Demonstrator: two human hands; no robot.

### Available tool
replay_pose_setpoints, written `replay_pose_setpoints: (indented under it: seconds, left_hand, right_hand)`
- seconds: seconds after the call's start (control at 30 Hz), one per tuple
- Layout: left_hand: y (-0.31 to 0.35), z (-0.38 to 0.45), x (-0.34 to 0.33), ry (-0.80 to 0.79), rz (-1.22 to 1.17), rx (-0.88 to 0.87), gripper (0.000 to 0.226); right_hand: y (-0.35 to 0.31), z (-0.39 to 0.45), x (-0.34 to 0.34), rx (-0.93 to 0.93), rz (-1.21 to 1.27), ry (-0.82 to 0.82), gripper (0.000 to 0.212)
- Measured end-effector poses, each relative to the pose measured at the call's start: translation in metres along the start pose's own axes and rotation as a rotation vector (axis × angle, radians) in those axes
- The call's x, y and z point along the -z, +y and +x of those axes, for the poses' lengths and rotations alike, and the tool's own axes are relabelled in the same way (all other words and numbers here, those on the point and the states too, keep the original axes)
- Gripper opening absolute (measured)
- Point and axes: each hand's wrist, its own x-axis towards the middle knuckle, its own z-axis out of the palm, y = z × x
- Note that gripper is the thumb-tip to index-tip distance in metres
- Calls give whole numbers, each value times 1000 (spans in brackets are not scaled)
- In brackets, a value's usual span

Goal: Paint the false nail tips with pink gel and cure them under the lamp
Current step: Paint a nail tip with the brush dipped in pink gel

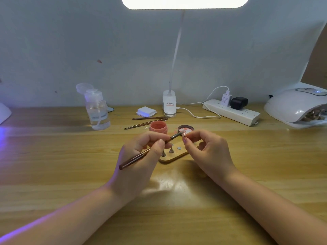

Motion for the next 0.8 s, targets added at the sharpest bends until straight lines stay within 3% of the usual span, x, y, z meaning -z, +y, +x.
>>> replay_pose_setpoints:
  seconds: [0.2, 0.37, 0.53, 0.67, 0.8]
  left_hand:
    - [-3, 2, 4, 56, -15, 37, 18]
    - [-2, 1, 0, -13, 11, 22, 18]
    - [-2, 2, 4, 45, 13, 22, 17]
    - [0, 1, 2, -31, 38, 5, 17]
    - [0, 1, 2, 7, 13, 4, 18]
  right_hand:
    - [-2, 0, 0, -3, 20, 0, 6]
    - [-3, 0, 1, 14, 38, -6, 6]
    - [-3, -1, 0, 12, 48, 4, 5]
    - [-3, -1, 0, 14, 55, 12, 5]
    - [-3, -1, 0, 9, 52, -1, 4]
